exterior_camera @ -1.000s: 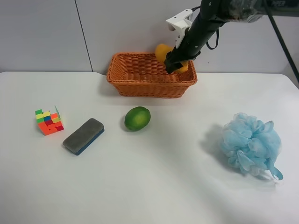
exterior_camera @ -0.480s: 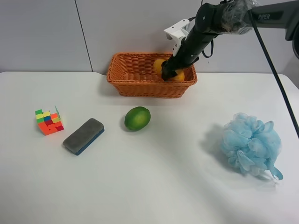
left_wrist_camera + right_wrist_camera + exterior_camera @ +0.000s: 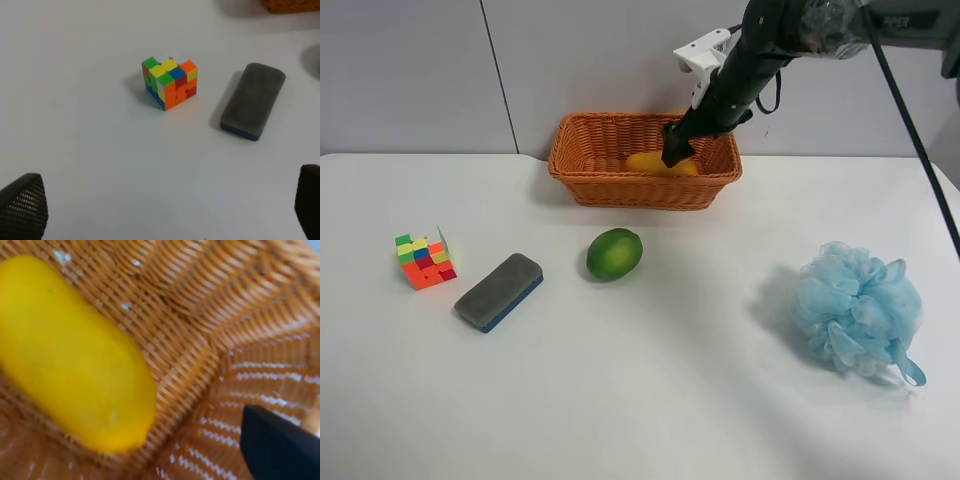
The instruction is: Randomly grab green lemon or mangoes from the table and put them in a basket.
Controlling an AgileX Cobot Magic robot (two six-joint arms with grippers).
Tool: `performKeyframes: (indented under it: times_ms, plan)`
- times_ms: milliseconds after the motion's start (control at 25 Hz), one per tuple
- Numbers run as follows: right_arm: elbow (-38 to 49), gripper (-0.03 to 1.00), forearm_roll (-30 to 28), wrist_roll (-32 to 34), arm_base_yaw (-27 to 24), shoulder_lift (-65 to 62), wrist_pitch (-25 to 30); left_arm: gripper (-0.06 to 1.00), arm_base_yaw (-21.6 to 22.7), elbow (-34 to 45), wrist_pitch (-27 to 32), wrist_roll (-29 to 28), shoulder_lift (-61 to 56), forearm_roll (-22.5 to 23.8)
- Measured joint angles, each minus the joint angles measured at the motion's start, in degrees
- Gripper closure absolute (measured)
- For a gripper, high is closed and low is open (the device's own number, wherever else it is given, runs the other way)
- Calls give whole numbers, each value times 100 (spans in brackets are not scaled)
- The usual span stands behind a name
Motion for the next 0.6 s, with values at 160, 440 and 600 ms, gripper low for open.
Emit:
performKeyframes:
  times_ms: [160,440,600]
  plan:
    - [-169,-2,-261,319,0,-627,1076,-5,0,0,0,0,0,0]
    - [-99,-2,-519,946,0,-1870,2260,-5,0,0,0,0,0,0]
    - [572,-2,-745,1024,0,-2674,2284,-5,0,0,0,0,0,0]
